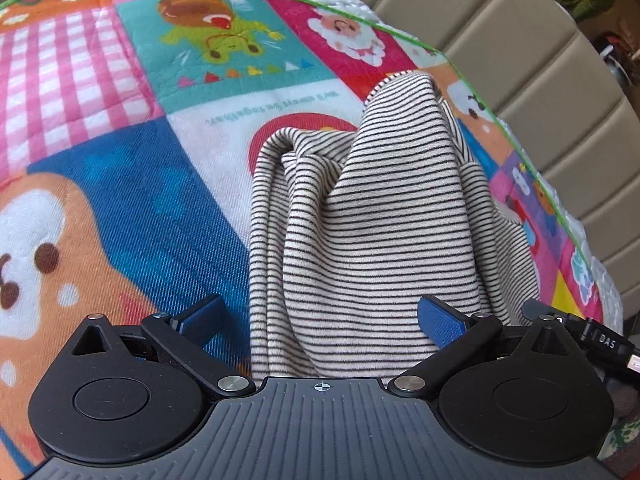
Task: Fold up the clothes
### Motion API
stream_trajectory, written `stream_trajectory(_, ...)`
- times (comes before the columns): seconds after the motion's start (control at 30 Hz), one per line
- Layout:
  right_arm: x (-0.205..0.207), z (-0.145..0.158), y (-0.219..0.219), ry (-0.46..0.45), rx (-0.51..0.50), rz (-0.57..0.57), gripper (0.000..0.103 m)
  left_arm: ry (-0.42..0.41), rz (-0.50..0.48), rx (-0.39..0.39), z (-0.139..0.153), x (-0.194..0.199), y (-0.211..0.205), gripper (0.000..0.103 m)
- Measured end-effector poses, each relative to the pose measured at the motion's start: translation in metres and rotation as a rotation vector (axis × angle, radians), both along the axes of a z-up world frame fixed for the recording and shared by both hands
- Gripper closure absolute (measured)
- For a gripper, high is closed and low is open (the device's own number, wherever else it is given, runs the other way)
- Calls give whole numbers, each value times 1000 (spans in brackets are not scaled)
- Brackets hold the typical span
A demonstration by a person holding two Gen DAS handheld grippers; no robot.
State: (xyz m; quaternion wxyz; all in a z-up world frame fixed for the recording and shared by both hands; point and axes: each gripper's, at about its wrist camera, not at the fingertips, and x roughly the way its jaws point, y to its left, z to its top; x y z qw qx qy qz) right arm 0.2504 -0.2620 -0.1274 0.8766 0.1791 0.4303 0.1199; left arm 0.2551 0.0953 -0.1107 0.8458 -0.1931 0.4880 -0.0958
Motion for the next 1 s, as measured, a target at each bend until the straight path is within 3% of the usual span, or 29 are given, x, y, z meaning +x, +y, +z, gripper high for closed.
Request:
stream_trajectory(0.13,4,1,0,24,6,-1,0,-22,-24,11,4,3,-4,0)
stream_trajectory(0.43,51,31,19,-209,-206,60,1,-203,-117,128,25,39,-16,0)
stream_trajectory(0.5,62,37,24,-263,-255,74,18,-268,-109,186,27,47,-19,0)
stream_trajectory(0.57,84,37,28,-238,-228,80,31,-295,-118,224,24,56,-22,0)
stream_trajectory(0.7,118,18,41,-76,-116,153,42,-185,-161,145,4,65,-26,5)
stream_trajectory(0.87,78,11,58,-61,-164,242,42,-159,-379,124,-1,23,-55,4)
stream_trajectory(1.0,38,18,52,-5,-156,286,42,-71,-468,75,3,-23,-71,4)
